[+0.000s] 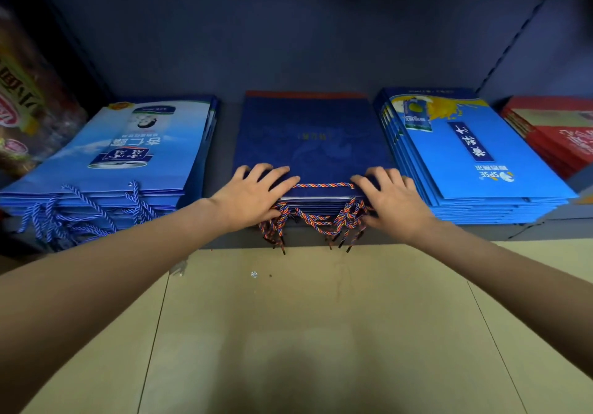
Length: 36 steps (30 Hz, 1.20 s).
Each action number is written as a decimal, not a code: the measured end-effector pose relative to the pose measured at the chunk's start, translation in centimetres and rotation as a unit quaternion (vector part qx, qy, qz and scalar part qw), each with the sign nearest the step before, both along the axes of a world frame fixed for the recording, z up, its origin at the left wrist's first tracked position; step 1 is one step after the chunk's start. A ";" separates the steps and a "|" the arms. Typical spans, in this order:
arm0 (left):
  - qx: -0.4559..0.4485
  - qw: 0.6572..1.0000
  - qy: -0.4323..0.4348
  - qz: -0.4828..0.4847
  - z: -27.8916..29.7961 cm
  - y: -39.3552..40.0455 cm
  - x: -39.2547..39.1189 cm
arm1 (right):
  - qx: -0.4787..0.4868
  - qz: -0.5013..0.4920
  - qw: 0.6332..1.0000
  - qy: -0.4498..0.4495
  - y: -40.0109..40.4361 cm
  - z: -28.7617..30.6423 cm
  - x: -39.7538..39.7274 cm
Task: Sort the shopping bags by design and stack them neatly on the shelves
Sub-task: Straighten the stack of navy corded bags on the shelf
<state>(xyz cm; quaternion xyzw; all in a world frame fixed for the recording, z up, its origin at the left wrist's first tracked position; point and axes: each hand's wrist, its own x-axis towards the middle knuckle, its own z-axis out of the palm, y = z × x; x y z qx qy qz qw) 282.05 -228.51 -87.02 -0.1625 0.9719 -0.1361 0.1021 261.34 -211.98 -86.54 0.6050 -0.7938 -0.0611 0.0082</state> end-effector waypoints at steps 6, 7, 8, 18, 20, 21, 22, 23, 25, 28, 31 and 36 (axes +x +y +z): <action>0.185 0.980 0.023 0.066 2.1 -0.5 -1.4 | 0.026 -0.074 0.972 -0.220 -0.9 1.9 -1.0; 0.197 0.976 0.048 0.082 1.8 0.0 -1.6 | -0.028 -0.101 0.961 -0.255 -1.2 2.0 -0.6; 0.200 0.972 0.069 0.100 1.4 0.5 -1.9 | -0.077 -0.132 0.953 -0.263 -1.5 2.0 0.1; 0.114 0.980 0.085 0.138 -0.1 2.1 -2.9 | -0.037 -0.103 0.993 -0.038 0.4 0.8 0.4; 0.115 0.981 0.088 0.128 0.1 1.8 -2.8 | -0.064 -0.035 0.997 0.002 2.4 1.0 -0.4; 0.117 0.981 0.094 0.120 0.2 1.7 -2.9 | -0.086 0.008 0.996 -0.013 3.1 0.9 -0.2; 0.120 0.981 0.103 0.108 0.2 1.7 -3.0 | -0.104 0.038 0.993 -0.030 3.8 0.5 0.4; 0.122 0.982 0.110 0.095 0.2 1.8 -3.2 | -0.110 0.039 0.992 -0.057 4.2 0.2 1.2; 0.115 0.984 0.115 0.077 0.1 2.1 -3.8 | -0.145 -0.007 0.982 -0.121 4.4 -0.4 2.9; 0.108 0.985 0.102 0.090 0.0 2.8 -4.9 | -0.189 -0.098 0.962 -0.173 3.9 -0.7 4.2; 0.097 0.985 0.096 0.105 -0.4 3.2 -5.7 | -0.197 -0.136 0.951 -0.198 3.8 -1.6 4.0; 0.061 0.988 0.104 0.093 -0.9 3.1 -5.7 | -0.205 -0.185 0.919 -0.281 3.4 -2.1 4.4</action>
